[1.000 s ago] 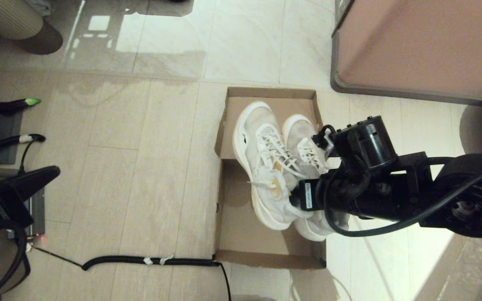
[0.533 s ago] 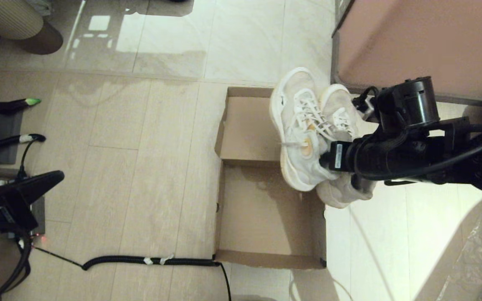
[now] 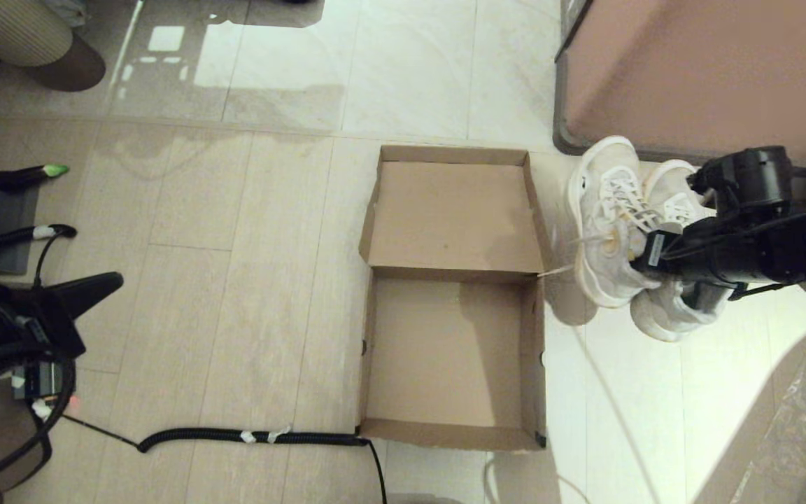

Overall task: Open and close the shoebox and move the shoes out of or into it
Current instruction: Put the shoes out of the shoe box

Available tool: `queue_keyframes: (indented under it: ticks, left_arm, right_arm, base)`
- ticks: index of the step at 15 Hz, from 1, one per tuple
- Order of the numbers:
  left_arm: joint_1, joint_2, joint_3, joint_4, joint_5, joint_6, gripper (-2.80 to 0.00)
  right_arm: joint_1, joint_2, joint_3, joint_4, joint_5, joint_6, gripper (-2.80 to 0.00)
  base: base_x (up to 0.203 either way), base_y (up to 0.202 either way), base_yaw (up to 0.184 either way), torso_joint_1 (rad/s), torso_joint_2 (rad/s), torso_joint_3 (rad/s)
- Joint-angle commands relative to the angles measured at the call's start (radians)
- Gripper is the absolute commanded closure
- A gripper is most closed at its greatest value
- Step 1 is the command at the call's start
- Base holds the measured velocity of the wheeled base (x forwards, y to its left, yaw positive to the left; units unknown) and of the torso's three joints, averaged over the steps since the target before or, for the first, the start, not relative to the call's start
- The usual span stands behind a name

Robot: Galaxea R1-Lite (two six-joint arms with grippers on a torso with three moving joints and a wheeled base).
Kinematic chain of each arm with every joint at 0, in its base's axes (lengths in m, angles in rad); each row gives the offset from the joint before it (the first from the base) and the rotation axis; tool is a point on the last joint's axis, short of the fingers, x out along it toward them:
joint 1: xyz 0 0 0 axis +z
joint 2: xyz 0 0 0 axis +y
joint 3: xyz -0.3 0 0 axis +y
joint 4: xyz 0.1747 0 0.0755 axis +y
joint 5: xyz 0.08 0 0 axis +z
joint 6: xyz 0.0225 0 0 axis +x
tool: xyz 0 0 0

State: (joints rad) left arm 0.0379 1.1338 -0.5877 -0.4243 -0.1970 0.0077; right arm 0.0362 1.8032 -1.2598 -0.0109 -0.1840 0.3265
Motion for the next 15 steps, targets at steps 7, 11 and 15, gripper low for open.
queue_keyframes:
  ticks: [7,11,15]
  left_arm:
    - [0.005,0.04,-0.008,0.001,0.004,-0.014,0.0]
    - [0.005,-0.004,0.071,0.001,0.003,-0.012,0.0]
    - [0.007,-0.124,0.206,0.024,0.014,0.013,0.0]
  right_arm:
    - [-0.228,0.348,-0.046,-0.257,0.062,-0.011,0.0]
    - [-0.233,0.47,-0.137,-0.269,0.078,-0.019,-2.8]
    - [-0.241,0.421,-0.103,-0.254,0.078,-0.021,-2.8]
  base:
    - [0.0,0.0,0.0,0.0,0.0,0.0]
    - [0.0,0.0,0.0,0.0,0.0,0.0]
    - [0.0,0.0,0.0,0.0,0.0,0.0]
